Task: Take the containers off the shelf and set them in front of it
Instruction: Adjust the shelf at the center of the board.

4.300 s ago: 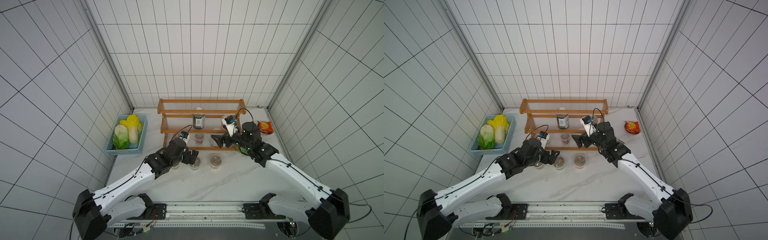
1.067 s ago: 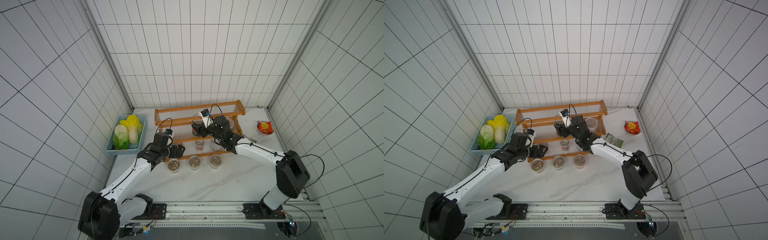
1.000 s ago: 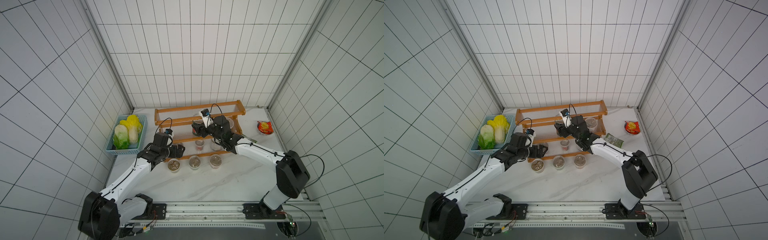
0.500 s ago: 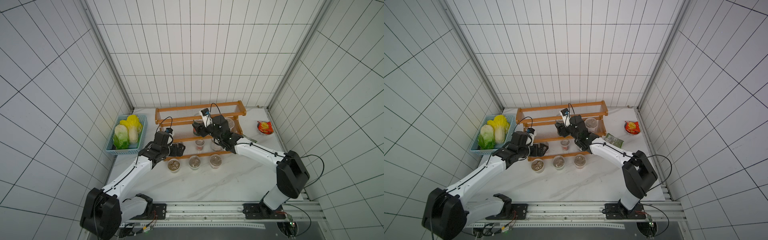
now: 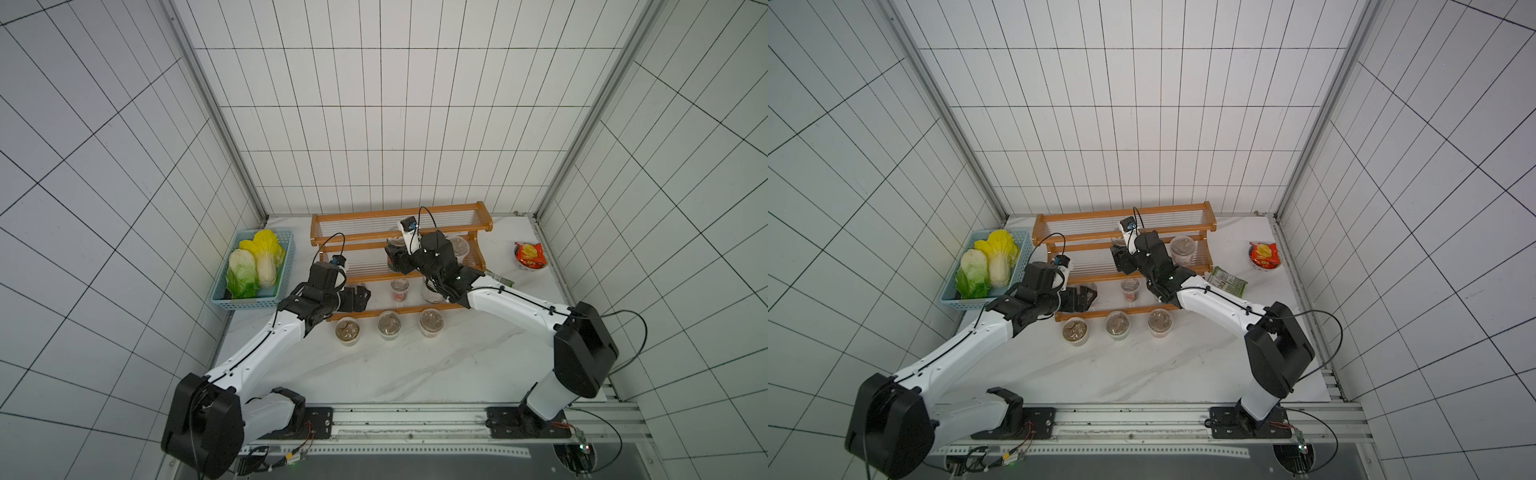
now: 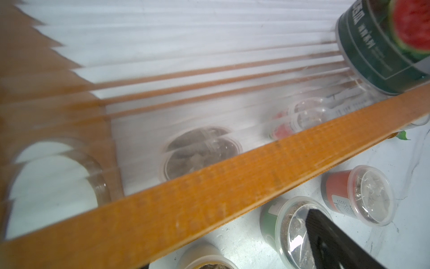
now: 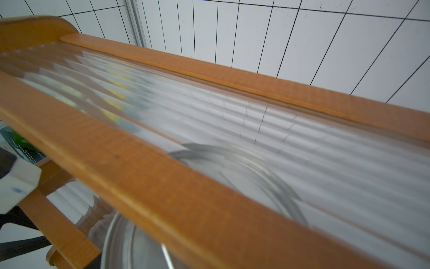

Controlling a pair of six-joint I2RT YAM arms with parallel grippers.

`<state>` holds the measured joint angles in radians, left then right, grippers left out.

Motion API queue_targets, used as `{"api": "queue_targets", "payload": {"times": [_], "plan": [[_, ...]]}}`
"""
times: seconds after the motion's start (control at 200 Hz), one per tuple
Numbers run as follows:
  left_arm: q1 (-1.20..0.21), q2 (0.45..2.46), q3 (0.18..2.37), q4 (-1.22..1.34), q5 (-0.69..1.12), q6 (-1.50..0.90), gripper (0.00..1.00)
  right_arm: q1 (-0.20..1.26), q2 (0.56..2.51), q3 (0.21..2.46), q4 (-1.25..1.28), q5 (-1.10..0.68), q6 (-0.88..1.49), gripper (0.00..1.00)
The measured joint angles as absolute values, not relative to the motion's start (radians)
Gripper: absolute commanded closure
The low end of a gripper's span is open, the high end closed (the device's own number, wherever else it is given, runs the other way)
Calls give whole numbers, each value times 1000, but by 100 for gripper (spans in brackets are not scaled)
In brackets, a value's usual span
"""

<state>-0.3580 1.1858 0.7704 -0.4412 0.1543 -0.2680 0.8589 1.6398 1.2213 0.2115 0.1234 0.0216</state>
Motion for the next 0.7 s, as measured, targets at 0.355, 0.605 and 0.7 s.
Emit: {"api": "queue_targets", "payload": {"times": [0.355, 0.605, 0.7], "plan": [[-354, 1196, 778, -437, 155, -260, 2, 860, 1628, 1201, 242, 149, -26, 10], [-350, 1200, 778, -437, 156, -260, 2, 860, 1603, 1173, 268, 152, -26, 11], [-350, 1200, 778, -437, 159, -260, 2, 860, 1602, 1160, 272, 156, -25, 10]]}}
